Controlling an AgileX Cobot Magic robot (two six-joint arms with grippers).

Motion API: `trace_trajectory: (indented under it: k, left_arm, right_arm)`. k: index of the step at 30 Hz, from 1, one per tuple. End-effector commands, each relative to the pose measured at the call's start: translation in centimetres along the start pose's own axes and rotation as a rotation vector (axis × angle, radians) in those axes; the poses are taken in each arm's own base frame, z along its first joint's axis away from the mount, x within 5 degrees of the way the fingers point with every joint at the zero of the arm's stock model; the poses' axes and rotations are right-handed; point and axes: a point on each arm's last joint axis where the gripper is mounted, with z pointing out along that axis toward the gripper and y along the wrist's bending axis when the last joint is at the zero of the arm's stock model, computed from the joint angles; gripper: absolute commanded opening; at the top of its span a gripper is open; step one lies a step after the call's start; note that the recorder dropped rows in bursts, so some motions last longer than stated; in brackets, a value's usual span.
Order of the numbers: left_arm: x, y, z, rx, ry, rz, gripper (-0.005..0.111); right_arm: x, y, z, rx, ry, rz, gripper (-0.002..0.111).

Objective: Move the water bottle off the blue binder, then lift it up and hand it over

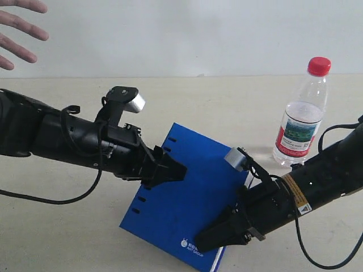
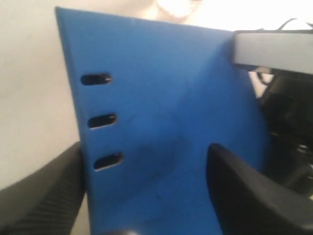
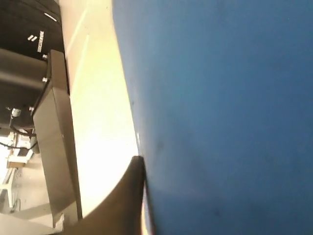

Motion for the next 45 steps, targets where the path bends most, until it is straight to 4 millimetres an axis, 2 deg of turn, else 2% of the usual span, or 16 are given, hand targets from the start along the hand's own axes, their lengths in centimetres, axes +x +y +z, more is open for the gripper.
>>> trace_trajectory:
  k: [1, 3, 7, 12, 17, 20, 26, 28, 38, 45]
  left_arm:
    - [0.7, -5.5, 0.1, 0.702, -0.015, -0.015, 0.050]
    - [0.9, -5.0, 0.9, 0.695, -0.036, -0.069, 0.041]
    - [0.8, -4.8, 1.3, 0.689, -0.071, -0.075, 0.004]
    - [0.0, -5.4, 0.3, 0.691, -0.105, -0.029, 0.004]
    - [-1.8, -7.1, -2.5, 0.699, -0.180, 0.052, 0.004]
    - [-2.7, -8.2, -4.4, 0.707, -0.208, 0.083, 0.004]
    - [-2.8, -9.8, -7.0, 0.713, -0.168, 0.170, 0.004]
    - [-2.7, -9.9, -7.2, 0.712, -0.151, 0.172, 0.004]
    - [-0.4, -9.8, -6.7, 0.718, -0.064, 0.109, 0.004]
    - [-0.1, -9.7, -6.6, 0.719, -0.052, 0.072, 0.004]
  right_arm:
    - [-0.6, 0.0, 0.2, -0.006, -0.038, -0.025, 0.000]
    - [-0.6, 0.0, 0.2, -0.005, -0.041, -0.025, 0.000]
    - [-0.6, 0.0, 0.2, -0.001, -0.041, -0.030, 0.000]
    - [-0.6, -0.4, 0.2, 0.044, -0.036, -0.024, 0.000]
    - [-0.7, -0.5, 0.2, 0.058, -0.044, 0.004, 0.000]
    - [-0.7, -0.5, 0.2, 0.056, -0.045, 0.004, 0.011]
    - [-0.7, -0.3, 0.2, 0.034, -0.048, 0.003, 0.047]
    - [-0.7, -0.2, 0.2, 0.018, -0.051, 0.003, 0.051]
    - [-0.9, 0.0, 0.2, 0.000, -0.067, 0.012, 0.050]
    - [-0.9, 0.1, 0.2, -0.015, -0.069, 0.011, 0.050]
